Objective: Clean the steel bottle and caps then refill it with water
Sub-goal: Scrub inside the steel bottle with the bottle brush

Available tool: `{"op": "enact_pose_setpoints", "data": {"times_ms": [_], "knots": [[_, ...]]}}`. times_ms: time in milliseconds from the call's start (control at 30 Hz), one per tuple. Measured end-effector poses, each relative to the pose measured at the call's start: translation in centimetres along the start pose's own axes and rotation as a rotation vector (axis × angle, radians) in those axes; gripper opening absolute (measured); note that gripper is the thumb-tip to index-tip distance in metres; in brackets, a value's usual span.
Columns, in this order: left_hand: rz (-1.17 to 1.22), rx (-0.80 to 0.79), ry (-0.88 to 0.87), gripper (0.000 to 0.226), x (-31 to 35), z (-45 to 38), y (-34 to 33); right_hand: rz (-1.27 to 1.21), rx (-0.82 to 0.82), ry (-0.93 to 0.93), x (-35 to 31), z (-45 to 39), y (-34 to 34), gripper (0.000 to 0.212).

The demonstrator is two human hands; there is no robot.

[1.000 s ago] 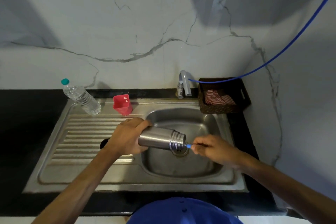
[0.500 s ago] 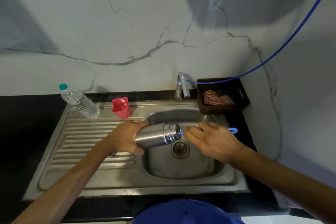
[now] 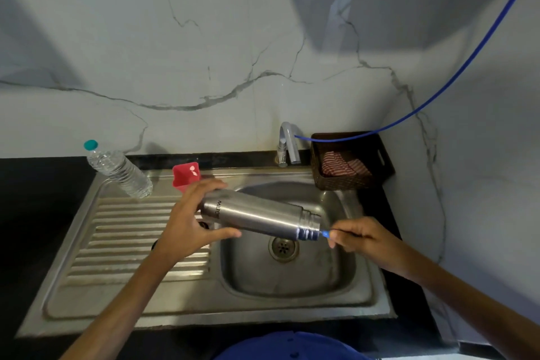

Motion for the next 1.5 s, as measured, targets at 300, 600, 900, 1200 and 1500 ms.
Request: {"op": "enact_pose_setpoints", "data": {"times_ms": [300, 600, 900, 1200, 1500], "knots": [[-0.5, -0.202, -0.202, 0.082, 1.9, -0.5, -2.0, 0.02, -0.019, -0.123, 0.5, -1.1, -0.6, 0.024], [0.051, -0.51, 0.119, 0.069, -0.5, 0.4, -3.2, 1.303, 0.17, 0.519, -9.8, -0.3, -3.5, 0.036], [-0.632, 0.076, -0.08, 0.09, 6.7, 0.2, -1.8, 0.28, 0.137, 0.117, -7.1, -2.0, -1.8, 0.021], [-0.226, -0.427, -0.003, 0.073, 1.8, -0.6, -3.1, 1.213, 0.174, 0.572, -10.2, 1.2, -3.1, 0.026], [-0.244, -0.346, -0.058, 0.08, 3.3, 0.3, -4.2, 1.327, 0.123, 0.563, -9.1, -1.7, -6.6, 0.032]]}}
Point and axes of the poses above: each hand's wrist, its own z-axis away from the middle knuckle, its own y-axis out of the back of the hand, x = y × z, the point moved 10 cm from there along -z, towards the middle knuckle, and after that the axes turned 11 degrees about -z, right-handed, at the moved point
